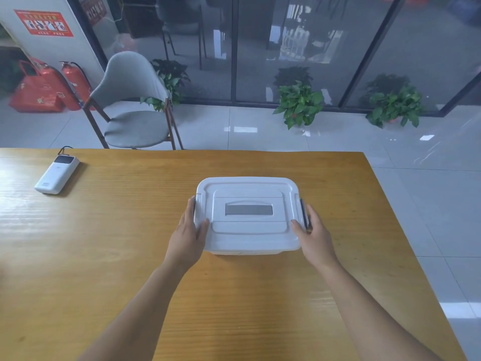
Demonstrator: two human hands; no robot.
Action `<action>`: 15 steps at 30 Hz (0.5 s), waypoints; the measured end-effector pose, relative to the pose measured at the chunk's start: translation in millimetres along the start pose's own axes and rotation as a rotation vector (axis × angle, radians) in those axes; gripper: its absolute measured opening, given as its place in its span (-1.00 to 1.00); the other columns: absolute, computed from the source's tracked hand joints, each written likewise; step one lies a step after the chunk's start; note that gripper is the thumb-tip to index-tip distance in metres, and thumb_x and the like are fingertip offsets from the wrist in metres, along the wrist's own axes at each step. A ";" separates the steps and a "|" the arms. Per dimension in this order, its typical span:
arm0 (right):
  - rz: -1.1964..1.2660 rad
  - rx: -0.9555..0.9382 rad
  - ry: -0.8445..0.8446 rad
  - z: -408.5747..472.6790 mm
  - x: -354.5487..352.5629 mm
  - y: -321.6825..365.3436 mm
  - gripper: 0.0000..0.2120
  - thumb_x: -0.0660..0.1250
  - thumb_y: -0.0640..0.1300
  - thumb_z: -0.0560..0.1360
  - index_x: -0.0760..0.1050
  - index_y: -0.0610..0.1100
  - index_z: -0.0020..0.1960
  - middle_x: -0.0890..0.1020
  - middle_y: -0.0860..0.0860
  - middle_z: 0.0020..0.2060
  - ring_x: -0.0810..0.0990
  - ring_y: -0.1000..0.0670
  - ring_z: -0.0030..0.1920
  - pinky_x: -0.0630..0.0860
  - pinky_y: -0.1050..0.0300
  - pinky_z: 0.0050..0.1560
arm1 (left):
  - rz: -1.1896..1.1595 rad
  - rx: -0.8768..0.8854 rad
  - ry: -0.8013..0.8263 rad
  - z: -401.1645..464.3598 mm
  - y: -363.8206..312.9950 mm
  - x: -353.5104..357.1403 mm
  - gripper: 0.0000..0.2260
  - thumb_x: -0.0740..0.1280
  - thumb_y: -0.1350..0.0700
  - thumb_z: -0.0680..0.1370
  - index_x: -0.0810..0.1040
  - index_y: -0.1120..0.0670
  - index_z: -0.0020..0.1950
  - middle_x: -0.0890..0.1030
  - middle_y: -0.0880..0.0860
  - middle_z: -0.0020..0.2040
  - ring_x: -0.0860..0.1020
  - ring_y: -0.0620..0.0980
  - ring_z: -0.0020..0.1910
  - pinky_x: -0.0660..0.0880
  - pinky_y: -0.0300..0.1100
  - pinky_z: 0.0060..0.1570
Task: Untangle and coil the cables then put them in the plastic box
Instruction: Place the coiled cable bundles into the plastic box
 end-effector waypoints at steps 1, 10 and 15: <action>-0.046 -0.029 -0.030 -1.0 -3.1 2.8 -0.33 0.36 0.07 0.64 0.16 0.12 0.66 0.55 0.15 0.36 0.56 0.03 0.32 0.53 0.00 0.30 | 0.032 0.019 -0.021 -0.4 -3.0 -3.0 -0.37 0.15 -0.09 0.73 -0.08 -0.03 0.72 0.10 -0.11 0.69 0.16 -0.04 0.64 0.29 -0.10 0.42; -0.304 -0.179 -0.147 -12.9 -5.8 26.2 -0.40 0.31 0.04 0.67 0.20 0.05 0.66 0.62 0.04 0.33 0.61 -0.08 0.23 0.54 0.01 0.19 | 0.209 0.015 -0.075 -1.1 -8.3 -6.6 -0.42 0.17 -0.07 0.73 0.06 0.02 0.71 0.23 0.04 0.67 0.37 0.12 0.55 0.50 0.03 0.22; -0.451 -0.303 -0.221 -21.2 -4.1 44.6 -0.53 0.33 -0.09 0.67 0.40 -0.07 0.57 0.63 -0.02 0.35 0.64 -0.12 0.22 0.50 0.04 0.14 | 0.280 0.016 -0.120 -1.2 -10.0 -3.6 -0.47 0.18 -0.02 0.73 0.18 0.07 0.68 0.26 0.10 0.65 0.52 0.21 0.41 0.56 0.04 0.06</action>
Point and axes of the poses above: each hand's wrist, its own z-axis towards the middle knuckle, its own x-axis out of the palm, y = z × x, the point moved 10 cm from there along z, towards the middle knuckle
